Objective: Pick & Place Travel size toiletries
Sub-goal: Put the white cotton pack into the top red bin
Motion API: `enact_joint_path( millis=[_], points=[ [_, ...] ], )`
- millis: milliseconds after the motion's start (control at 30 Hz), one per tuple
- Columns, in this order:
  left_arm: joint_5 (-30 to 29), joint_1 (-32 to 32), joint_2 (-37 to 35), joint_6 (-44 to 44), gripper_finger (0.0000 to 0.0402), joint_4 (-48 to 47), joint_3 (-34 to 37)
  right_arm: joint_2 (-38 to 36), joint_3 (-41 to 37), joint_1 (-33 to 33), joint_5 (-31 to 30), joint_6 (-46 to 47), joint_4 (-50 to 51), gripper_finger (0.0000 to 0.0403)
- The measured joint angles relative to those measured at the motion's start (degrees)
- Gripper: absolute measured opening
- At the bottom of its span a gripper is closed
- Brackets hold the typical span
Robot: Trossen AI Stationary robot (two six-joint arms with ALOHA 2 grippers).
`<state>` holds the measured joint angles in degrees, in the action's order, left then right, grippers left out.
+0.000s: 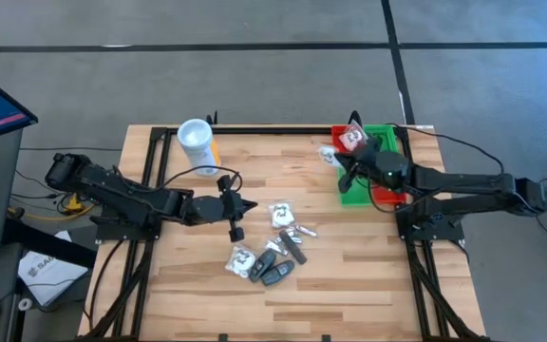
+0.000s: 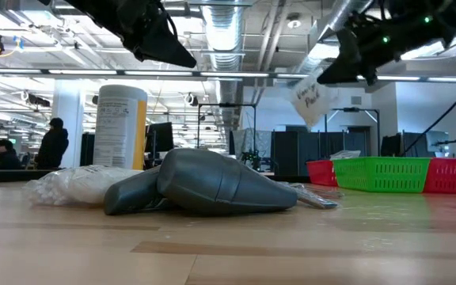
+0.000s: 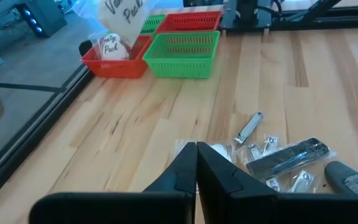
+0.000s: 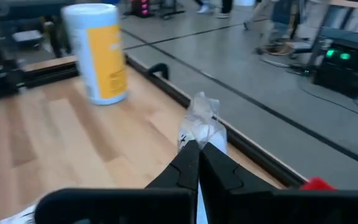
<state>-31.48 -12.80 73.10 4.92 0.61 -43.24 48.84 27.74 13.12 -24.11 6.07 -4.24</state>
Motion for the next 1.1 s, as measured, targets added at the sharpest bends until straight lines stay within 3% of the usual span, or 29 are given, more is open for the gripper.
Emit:
enact_joint_path(
  millis=[300, 533, 1100],
  points=[
    [0.0, 0.0, 0.0, 0.03, 0.0, 0.65, 0.0, -4.92, -7.75, 9.32, -0.01, 1.35, -5.54, 0.0],
    [0.0, 0.0, 0.0, 0.03, 0.0, 1.06, 0.0, -4.39, -10.25, 16.34, 0.51, 1.5, -6.83, 0.0],
    [0.02, 0.0, 0.0, 0.03, 0.0, 2.0, 0.0, 11.25, -10.33, 29.6, 11.31, 0.85, -19.08, 0.0]
  ],
)
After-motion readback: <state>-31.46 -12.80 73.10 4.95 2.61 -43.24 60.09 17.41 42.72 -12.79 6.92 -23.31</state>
